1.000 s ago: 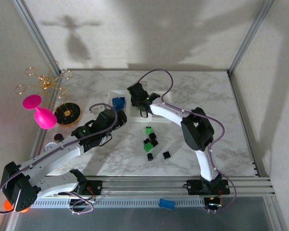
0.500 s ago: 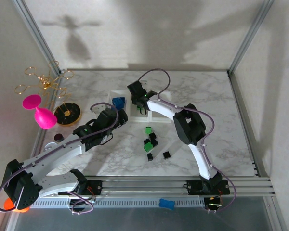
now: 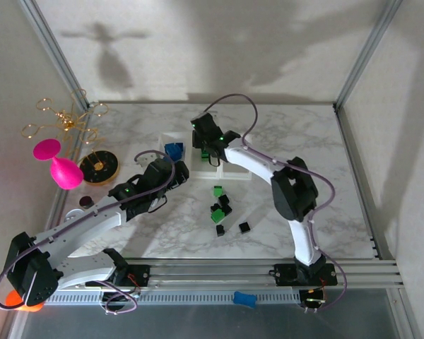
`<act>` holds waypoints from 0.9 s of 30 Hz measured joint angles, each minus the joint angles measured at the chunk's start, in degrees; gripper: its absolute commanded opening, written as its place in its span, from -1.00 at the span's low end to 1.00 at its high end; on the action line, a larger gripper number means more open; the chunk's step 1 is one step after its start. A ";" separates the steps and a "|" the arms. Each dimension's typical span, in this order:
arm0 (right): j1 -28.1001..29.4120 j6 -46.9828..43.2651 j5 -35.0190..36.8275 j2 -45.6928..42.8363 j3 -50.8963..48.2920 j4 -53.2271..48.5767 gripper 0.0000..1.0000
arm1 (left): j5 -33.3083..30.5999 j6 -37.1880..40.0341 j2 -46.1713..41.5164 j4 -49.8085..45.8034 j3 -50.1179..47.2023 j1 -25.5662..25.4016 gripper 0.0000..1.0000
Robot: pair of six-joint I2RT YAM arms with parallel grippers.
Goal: Sort the legos into containers by color
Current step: Place the lego in the container, then pick up the lego from the center of the table.
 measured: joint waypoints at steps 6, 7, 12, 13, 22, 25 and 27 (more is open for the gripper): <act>2.58 -0.28 -3.52 -14.67 -15.74 3.17 0.24 | 0.20 -1.20 -3.28 0.42 -1.07 -1.84 0.99; 2.75 -0.20 -3.87 -16.13 -17.84 3.34 0.26 | 0.17 -1.57 -3.67 0.50 -1.51 -2.21 0.99; 3.56 -0.17 -6.05 -20.90 -29.51 4.26 0.36 | 0.15 -3.37 -4.52 1.33 -4.68 -4.92 0.99; 3.69 -0.17 -6.47 -21.24 -31.26 4.11 0.36 | 0.13 -3.63 -4.57 1.42 -5.20 -5.46 0.99; 5.95 -0.61 -9.73 -22.14 -41.44 4.87 0.37 | -1.62 -6.34 -5.84 2.56 -9.29 -9.94 0.99; 5.97 -0.74 -9.81 -21.77 -41.51 5.60 0.29 | -2.56 -7.17 -6.71 2.58 -10.23 -10.29 0.99; 5.97 -0.83 -9.86 -20.76 -41.40 6.01 0.29 | -3.13 -7.61 -7.28 2.54 -10.38 -10.32 0.99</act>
